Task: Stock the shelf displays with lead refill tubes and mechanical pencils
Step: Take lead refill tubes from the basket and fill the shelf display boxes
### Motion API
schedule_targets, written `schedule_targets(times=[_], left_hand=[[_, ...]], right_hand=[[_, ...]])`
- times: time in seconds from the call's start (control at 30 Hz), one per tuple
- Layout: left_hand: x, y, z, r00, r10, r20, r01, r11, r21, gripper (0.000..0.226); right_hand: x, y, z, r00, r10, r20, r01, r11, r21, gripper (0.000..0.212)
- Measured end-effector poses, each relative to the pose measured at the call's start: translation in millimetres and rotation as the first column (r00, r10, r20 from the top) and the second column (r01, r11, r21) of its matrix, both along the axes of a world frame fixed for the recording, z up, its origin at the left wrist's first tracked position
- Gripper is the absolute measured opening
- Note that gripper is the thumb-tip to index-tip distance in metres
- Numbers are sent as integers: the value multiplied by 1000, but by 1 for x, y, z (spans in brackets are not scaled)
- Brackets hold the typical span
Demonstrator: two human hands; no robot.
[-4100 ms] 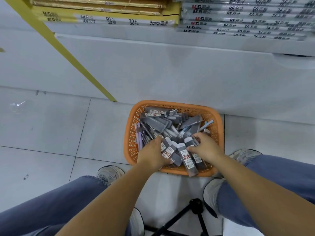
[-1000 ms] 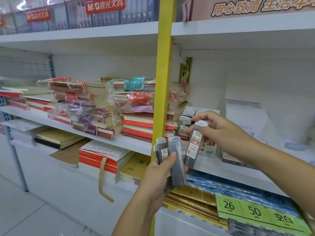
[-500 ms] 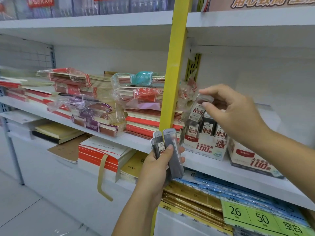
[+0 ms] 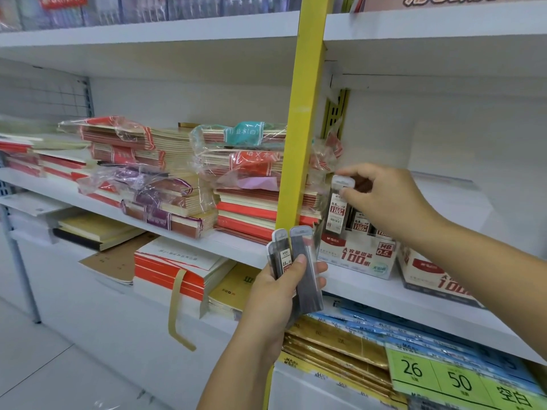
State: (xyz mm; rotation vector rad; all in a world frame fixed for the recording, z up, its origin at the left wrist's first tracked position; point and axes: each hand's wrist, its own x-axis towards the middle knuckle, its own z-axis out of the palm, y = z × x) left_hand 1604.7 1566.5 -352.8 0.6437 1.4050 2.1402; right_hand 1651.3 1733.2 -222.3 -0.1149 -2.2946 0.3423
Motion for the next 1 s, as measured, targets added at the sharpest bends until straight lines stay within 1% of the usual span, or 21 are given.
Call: schedule_targets(times=[0.03,0.1,0.13,0.17,0.23,0.3,0.33,0.37,0.43,0.5,0.53,0.6,0.67,0.73,0.77,0.8,0.83,0.87,0.9,1.0], left_hand=[[0,0,0,1000,0,-2,0,1000,0,21],[1,-1,0,1000,1,-1,-1,1000,2,21],[1,-2,1,1000,0,-1,0,1000,2,22],[1,-3,1,1000,-2,-5,2,1000,-1,23],[2,-5,2,1000,-13,-12,13,1000,-1,26],[3,-8,3,999,-27,-18,27,1000,-1,27],[4,-9,4,999,-34,-25,34,999,-2,27],[5,-9,5,999,-41,-31,41,999,-5,26],[9,-10,6,997,-65,-41,65,998,-9,26],[13,-10,8,993,-110,-49,110,994,-17,31],[15,-10,9,989,-138,-48,137,990,-22,34],[19,-11,9,980,-196,-23,196,980,-31,38],[21,-12,9,966,-255,34,255,967,-2,37],[21,-12,8,955,-285,76,284,958,29,37],[20,-12,8,957,-278,81,277,960,29,36],[21,-12,7,964,-256,72,255,967,12,35],[22,-11,7,974,-222,52,223,975,-14,34],[22,-10,6,981,-190,32,191,981,-36,33],[22,-9,4,987,-163,12,164,985,-49,30],[21,-6,2,994,-104,-33,101,992,-73,22]], right_hand=[[-1,2,-3,997,-70,25,67,991,117,26],[-2,6,-10,977,-212,25,187,906,379,29],[-2,7,-12,969,-246,24,208,867,452,31],[-1,8,-14,964,-262,34,214,851,480,32],[2,8,-17,965,-260,37,213,857,470,36],[10,2,-20,982,-189,-10,177,903,392,36],[16,-4,-22,994,-107,-26,109,946,306,34],[22,-11,-26,1000,-12,-12,14,981,195,33],[31,-25,-35,984,154,93,-151,988,-36,31],[36,-33,-44,943,276,185,-223,939,-261,30],[38,-34,-47,929,319,185,-241,905,-350,31],[43,-32,-45,924,358,136,-257,842,-474,34],[49,-27,-37,911,408,62,-289,740,-607,33],[56,-21,-30,884,468,8,-334,644,-688,28],[58,-20,-28,873,487,2,-346,623,-702,23],[59,-18,-28,873,487,18,-339,633,-696,16],[60,-18,-30,881,470,50,-316,666,-676,10],[61,-18,-31,892,445,79,-290,698,-655,10],[62,-18,-32,897,431,93,-275,711,-647,11],[62,-14,-33,889,448,88,-271,672,-689,24]])
